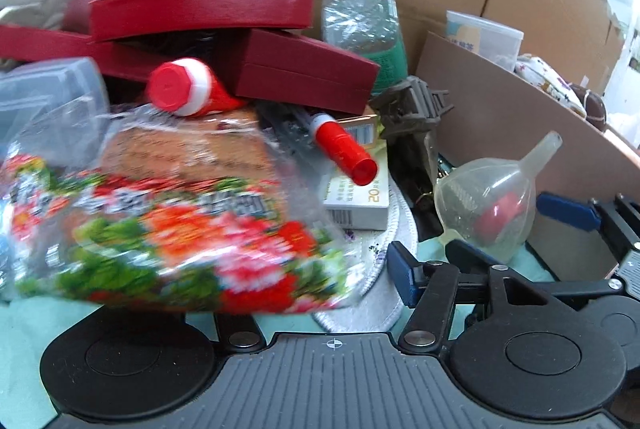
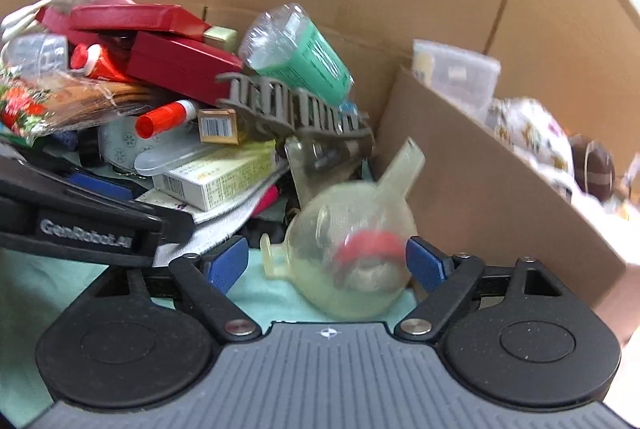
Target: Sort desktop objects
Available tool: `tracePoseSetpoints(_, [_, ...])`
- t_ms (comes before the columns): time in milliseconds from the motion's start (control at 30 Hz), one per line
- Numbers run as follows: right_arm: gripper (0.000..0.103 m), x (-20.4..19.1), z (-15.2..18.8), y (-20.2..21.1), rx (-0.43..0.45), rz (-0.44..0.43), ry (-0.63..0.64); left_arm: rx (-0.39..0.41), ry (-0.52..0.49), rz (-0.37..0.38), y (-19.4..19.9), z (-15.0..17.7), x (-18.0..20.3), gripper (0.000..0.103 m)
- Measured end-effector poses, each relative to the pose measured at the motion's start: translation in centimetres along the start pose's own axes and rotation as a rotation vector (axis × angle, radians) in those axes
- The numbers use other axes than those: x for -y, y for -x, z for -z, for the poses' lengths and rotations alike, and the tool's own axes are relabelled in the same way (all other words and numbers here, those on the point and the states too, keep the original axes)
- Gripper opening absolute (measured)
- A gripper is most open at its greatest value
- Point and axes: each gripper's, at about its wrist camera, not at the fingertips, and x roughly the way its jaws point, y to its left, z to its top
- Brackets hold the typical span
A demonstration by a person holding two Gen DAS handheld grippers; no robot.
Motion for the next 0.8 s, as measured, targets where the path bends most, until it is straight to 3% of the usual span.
tracePoseSetpoints(33, [0.089, -0.2, -0.1, 0.1, 0.005, -0.002, 0.014, -0.002, 0.013, -0.013, 0.3, 0.1, -0.3, 0.042])
tracePoseSetpoints(67, [0.089, -0.3, -0.2, 0.3, 0.016, -0.007, 0.024, -0.005, 0.015, -0.040, 0.6, 0.2, -0.7, 0.037])
tracePoseSetpoints(200, [0.089, 0.0, -0.5, 1.0, 0.055, -0.011, 0.015, 0.005, 0.031, -0.051, 1.8, 0.7, -2.3, 0.044])
tracePoseSetpoints(267, [0.087, 0.3, -0.7, 0.8, 0.062, -0.012, -0.010, 0.004, 0.047, -0.018, 2.1, 0.7, -2.5, 0.056])
tracePoseSetpoints(367, [0.078, 0.8, -0.9, 0.6, 0.057, -0.025, -0.053, 0.005, 0.045, 0.017, 2.3, 0.8, -2.2, 0.070])
tracePoseSetpoints(467, [0.068, 1.0, -1.1, 0.6, 0.063, -0.015, -0.064, 0.002, 0.031, 0.016, 2.1, 0.8, -1.5, 0.073])
tracePoseSetpoints(567, [0.038, 1.5, -1.1, 0.6, 0.070, 0.028, -0.083, -0.001, 0.043, 0.018, 2.1, 0.7, -1.4, 0.074])
tracePoseSetpoints(633, [0.022, 2.7, -1.2, 0.9, 0.074, 0.006, -0.146, -0.010, 0.048, 0.033, 2.3, 0.7, -1.3, 0.073])
tracePoseSetpoints(800, [0.018, 3.6, -0.9, 1.8, 0.064, -0.032, -0.194, -0.024, 0.044, 0.069, 2.7, 0.9, -0.2, 0.073])
